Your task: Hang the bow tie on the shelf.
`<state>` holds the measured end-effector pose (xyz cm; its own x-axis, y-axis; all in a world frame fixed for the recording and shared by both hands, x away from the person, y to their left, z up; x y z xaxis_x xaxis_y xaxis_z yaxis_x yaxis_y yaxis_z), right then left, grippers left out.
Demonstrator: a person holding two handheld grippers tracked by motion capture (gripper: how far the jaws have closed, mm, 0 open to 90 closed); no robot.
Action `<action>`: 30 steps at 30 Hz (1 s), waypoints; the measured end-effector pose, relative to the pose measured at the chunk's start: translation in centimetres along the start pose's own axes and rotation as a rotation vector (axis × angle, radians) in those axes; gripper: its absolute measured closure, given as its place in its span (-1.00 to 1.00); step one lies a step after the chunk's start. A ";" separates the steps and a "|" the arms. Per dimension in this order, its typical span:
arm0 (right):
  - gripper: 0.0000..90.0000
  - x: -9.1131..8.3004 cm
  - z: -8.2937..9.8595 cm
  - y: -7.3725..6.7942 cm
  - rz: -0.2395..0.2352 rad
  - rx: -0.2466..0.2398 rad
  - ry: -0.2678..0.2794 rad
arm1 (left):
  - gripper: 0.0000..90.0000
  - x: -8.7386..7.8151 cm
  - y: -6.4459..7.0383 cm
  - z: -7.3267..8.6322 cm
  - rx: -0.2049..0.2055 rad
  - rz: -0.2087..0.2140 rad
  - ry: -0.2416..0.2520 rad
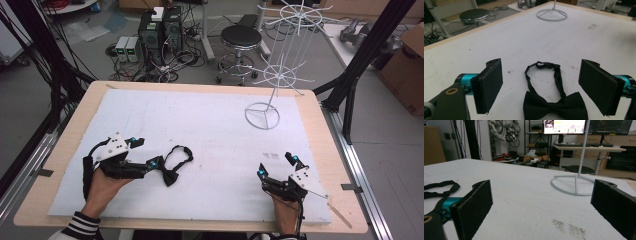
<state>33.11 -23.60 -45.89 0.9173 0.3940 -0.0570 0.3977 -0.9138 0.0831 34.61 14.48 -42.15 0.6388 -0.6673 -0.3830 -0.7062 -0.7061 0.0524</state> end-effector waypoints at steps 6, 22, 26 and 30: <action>-0.94 0.0 0.0 0.0 0.000 0.002 0.000 | -0.56 1.1 1.1 0.0 0.019 0.017 -0.063; -0.94 0.0 0.0 0.0 0.001 0.006 0.001 | -0.34 4.3 3.0 1.3 0.055 0.053 -0.254; -0.94 0.0 0.0 0.0 -0.001 0.009 0.001 | -0.22 5.1 3.1 1.8 0.064 0.050 -0.313; -0.94 0.0 0.0 0.0 -0.001 0.010 0.001 | -0.16 5.8 3.3 2.3 0.066 0.047 -0.364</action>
Point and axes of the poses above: each handheld gripper's, and its own axes: x roughly forward along the jaws, z roughly out of its underside, y roughly to its right, the point moved 9 cm from there along x, roughly forward along the jaws, and after that the axes turned 5 degrees about -x, right-handed, at the moved point
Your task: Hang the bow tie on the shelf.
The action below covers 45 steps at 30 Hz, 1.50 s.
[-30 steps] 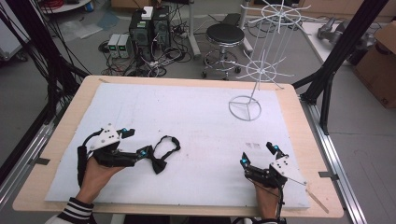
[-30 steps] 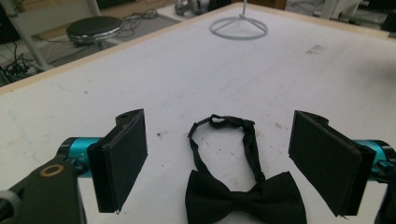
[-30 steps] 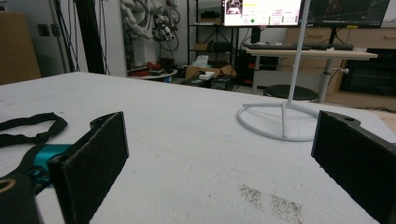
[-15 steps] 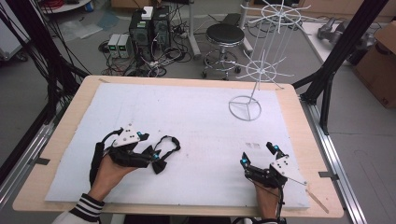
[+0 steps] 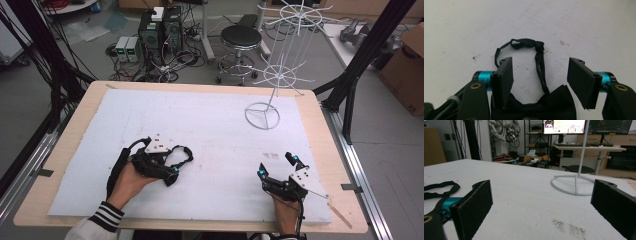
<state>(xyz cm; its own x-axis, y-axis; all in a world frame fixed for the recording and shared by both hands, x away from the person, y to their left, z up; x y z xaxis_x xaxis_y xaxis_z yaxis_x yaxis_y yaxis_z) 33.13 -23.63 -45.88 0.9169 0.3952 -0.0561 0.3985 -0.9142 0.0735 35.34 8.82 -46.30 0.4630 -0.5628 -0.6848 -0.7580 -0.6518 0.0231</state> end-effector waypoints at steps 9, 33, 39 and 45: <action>-0.94 0.0 0.0 0.0 0.000 0.004 -0.001 | 0.07 1.6 0.3 0.6 0.003 0.000 -0.105; -0.94 0.0 0.0 0.1 0.002 0.000 -0.001 | 0.46 2.8 0.3 1.1 -0.015 -0.037 -0.216; -0.94 0.0 0.0 0.1 0.000 0.001 0.000 | 0.48 3.2 0.5 0.9 0.001 -0.051 -0.237; -0.94 0.0 0.0 0.1 -0.001 0.003 0.002 | 0.56 3.2 0.5 1.1 -0.008 -0.053 -0.249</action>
Point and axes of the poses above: each handheld gripper's, and its own axes: x roughly forward along the jaws, z roughly out of its underside, y roughly to its right, the point moved 9 cm from there along x, roughly forward along the jaws, and after that the axes turned 5 degrees about -x, right-handed, at the moved point
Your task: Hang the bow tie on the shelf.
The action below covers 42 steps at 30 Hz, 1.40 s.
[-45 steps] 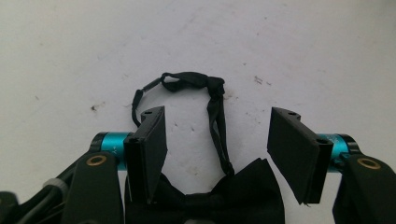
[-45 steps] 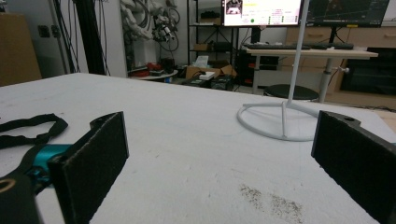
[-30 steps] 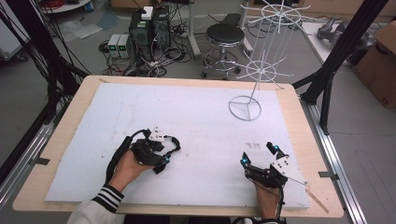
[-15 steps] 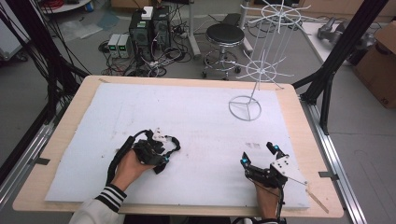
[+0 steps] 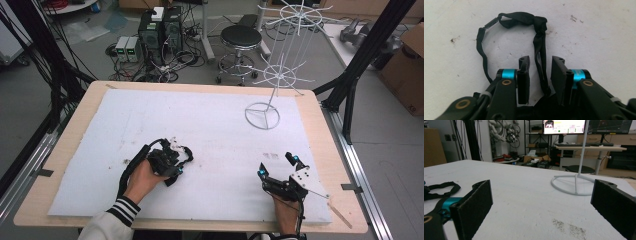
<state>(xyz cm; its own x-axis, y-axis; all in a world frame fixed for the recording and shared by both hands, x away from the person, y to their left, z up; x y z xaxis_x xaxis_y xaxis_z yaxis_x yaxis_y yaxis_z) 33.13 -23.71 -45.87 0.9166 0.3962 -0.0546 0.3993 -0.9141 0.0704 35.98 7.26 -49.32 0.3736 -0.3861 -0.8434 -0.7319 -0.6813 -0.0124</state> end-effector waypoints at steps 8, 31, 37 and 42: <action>-0.94 0.0 0.0 0.0 0.001 -0.003 0.000 | 0.76 0.1 0.1 0.2 0.015 0.015 -0.020; -0.94 -0.1 0.0 -0.1 -0.001 0.001 -0.001 | 0.93 -0.8 0.1 -0.3 -0.005 0.045 0.086; -0.94 -0.1 0.0 -0.1 -0.001 -0.001 0.000 | 0.93 -1.9 0.4 -1.2 0.024 0.066 0.187; -0.94 -0.1 0.0 -0.1 -0.002 0.000 0.000 | 0.93 -3.4 0.8 -2.3 0.049 0.099 0.320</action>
Point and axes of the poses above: each handheld gripper's, and its own axes: x roughly forward along the jaws, z roughly out of its underside, y roughly to its right, the point moved 9 cm from there along x, roughly forward along the jaws, and after that the axes turned 5 degrees about -x, right-handed, at the moved point
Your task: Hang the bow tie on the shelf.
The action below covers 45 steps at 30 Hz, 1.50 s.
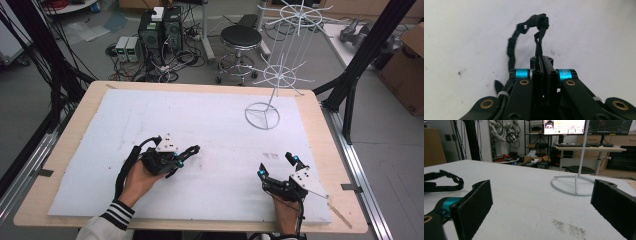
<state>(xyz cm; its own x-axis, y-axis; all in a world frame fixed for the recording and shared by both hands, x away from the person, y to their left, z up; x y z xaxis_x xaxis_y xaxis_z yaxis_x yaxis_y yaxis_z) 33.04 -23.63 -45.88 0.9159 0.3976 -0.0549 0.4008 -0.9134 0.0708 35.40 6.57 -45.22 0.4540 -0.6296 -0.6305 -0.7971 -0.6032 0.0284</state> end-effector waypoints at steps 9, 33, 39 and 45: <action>-0.94 0.0 0.0 0.0 0.000 -0.001 0.001 | 0.93 -1.6 0.3 -2.3 0.016 0.016 0.207; -0.94 0.0 0.0 0.0 0.003 -0.006 0.002 | 0.93 -2.8 -0.7 -8.9 -0.106 0.056 0.528; -0.94 0.1 0.0 0.0 -0.001 -0.010 -0.001 | 0.93 -2.0 -0.5 -11.6 -0.072 0.060 0.558; -0.94 0.0 0.0 -0.1 -0.003 -0.015 0.004 | 0.93 -1.3 -0.6 -13.3 -0.081 0.060 0.573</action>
<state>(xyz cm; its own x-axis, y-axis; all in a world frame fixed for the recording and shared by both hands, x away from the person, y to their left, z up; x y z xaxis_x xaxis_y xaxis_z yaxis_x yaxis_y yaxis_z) 33.02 -23.55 -45.86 0.9149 0.4004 -0.0508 0.4034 -0.9110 0.0851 40.56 1.22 -34.05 0.5701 -0.8147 -0.1060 -0.8052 -0.5797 0.1246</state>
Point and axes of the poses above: each handheld gripper's, and its own axes: x roughly forward along the jaws, z roughly out of its underside, y roughly to its right, the point moved 9 cm from there along x, roughly forward along the jaws, and after that the axes turned 5 degrees about -x, right-handed, at the moved point
